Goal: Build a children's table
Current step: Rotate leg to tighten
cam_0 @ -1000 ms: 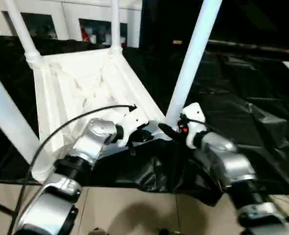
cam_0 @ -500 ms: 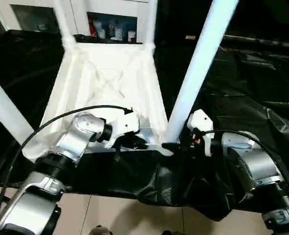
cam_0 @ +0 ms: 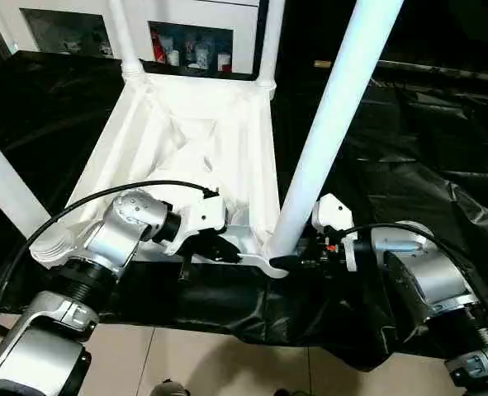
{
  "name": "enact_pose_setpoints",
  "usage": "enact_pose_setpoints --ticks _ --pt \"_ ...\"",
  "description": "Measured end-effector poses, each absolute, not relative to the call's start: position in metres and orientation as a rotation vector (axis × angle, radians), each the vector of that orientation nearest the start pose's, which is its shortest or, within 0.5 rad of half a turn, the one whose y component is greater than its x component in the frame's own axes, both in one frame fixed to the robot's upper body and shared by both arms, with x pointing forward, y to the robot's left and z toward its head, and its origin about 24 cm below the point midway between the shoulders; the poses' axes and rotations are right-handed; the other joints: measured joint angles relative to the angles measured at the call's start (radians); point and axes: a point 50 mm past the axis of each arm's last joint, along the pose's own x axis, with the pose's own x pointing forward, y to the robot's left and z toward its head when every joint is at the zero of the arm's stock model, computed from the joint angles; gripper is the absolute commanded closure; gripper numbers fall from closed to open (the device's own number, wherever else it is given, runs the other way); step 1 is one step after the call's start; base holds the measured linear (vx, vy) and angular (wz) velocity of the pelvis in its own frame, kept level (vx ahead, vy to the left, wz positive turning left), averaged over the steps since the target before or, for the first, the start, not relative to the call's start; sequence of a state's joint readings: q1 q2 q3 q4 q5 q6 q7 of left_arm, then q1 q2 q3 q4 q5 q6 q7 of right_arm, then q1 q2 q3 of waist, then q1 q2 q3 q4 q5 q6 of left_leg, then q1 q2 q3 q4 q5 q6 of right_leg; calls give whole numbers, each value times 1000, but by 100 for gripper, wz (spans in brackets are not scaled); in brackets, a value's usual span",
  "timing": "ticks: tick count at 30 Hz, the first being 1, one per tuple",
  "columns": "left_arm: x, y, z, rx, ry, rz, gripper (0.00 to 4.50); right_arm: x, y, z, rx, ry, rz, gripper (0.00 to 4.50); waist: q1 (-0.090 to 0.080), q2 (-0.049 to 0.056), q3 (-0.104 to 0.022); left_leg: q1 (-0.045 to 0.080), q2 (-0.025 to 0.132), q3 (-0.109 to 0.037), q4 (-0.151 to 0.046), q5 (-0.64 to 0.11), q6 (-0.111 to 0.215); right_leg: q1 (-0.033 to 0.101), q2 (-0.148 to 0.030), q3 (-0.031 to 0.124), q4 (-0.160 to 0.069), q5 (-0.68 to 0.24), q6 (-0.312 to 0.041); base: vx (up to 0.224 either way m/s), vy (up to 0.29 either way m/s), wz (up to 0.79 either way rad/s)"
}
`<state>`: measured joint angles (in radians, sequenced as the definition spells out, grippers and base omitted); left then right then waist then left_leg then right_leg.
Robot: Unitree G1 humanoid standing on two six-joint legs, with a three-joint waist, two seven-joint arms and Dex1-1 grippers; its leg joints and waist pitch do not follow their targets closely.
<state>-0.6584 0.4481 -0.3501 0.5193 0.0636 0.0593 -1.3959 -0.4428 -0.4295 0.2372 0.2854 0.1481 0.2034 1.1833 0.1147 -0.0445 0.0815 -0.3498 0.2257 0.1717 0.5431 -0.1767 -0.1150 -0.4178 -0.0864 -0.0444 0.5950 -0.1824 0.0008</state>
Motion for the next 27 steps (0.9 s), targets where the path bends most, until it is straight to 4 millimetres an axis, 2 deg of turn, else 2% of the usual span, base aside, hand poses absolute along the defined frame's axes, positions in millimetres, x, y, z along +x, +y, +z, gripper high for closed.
enact_pose_setpoints --ticks 11,15,20,25,27 --pt "316 139 79 602 472 -1527 450 293 -134 70 -248 298 1337 228 -1 0 0 1 0 0 2 0 0 1 0 0 2 0 0 0 0 0" --pt "319 143 78 581 486 -1461 450 296 -127 64 -196 266 1249 237 -10 0 0 4 0 0 5 -2 -4 2 0 2 7 1 0 0 0 0" --pt "330 139 75 554 475 -1272 450 309 -110 50 -96 234 953 243 -35 -3 0 11 -2 -4 3 -1 -7 3 -1 1 5 -1 5 -53 -4 -5" --pt "337 124 69 515 462 -1111 450 324 -88 42 -13 229 635 244 -57 -2 1 13 -8 -22 -1 -1 -7 6 -2 -9 -20 -2 5 -70 21 -14" --pt "340 117 67 513 461 -1051 450 331 -80 41 -2 234 516 244 -62 0 3 15 -15 -30 -1 -1 -6 9 -7 -21 -33 -2 5 -65 41 -12"
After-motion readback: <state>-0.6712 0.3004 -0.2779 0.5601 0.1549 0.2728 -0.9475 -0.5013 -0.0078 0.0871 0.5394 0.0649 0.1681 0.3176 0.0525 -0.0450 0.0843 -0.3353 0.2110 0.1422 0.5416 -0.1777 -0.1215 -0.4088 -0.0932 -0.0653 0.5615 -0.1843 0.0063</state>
